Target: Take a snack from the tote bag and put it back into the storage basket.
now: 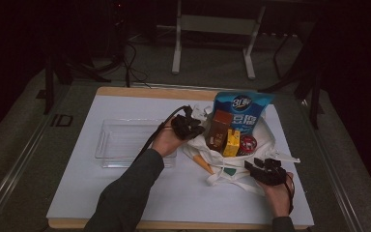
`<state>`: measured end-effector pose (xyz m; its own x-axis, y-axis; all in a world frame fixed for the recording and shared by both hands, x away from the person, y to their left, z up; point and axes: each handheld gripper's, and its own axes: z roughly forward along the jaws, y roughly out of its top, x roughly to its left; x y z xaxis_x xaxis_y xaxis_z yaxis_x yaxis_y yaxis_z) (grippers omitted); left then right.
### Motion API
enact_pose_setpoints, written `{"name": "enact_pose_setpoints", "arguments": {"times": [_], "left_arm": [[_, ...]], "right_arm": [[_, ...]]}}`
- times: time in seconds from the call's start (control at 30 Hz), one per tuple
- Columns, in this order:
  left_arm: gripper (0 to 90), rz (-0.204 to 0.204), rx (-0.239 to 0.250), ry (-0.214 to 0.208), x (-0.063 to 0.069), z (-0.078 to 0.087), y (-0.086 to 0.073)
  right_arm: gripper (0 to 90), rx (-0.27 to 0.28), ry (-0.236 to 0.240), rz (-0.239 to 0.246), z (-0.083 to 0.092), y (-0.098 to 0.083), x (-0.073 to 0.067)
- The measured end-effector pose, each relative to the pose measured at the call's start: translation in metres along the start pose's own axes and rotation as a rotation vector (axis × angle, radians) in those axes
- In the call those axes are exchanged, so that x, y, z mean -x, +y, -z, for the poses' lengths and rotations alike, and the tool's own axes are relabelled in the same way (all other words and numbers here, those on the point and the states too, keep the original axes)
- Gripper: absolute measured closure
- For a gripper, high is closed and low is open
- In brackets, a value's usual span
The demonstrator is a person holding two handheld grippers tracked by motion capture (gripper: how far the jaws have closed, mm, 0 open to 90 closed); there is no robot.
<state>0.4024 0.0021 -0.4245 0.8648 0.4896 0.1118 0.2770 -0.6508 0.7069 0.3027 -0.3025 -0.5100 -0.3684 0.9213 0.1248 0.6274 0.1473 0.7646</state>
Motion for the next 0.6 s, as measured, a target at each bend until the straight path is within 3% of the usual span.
{"name": "enact_pose_setpoints", "arguments": {"times": [0.17,0.5,0.6], "left_arm": [[87.9,-0.021,-0.012,-0.009,0.003,-0.008,0.005],[88.4,-0.128,-0.012,-0.061,0.016,-0.013,0.011],[82.7,-0.125,-0.018,-0.064,0.012,-0.011,0.011]], "right_arm": [[52.8,0.001,0.002,-0.001,0.000,0.000,0.000],[52.5,0.006,0.004,-0.004,0.000,0.000,0.001],[52.4,0.006,0.003,-0.004,0.000,-0.001,0.001]]}}
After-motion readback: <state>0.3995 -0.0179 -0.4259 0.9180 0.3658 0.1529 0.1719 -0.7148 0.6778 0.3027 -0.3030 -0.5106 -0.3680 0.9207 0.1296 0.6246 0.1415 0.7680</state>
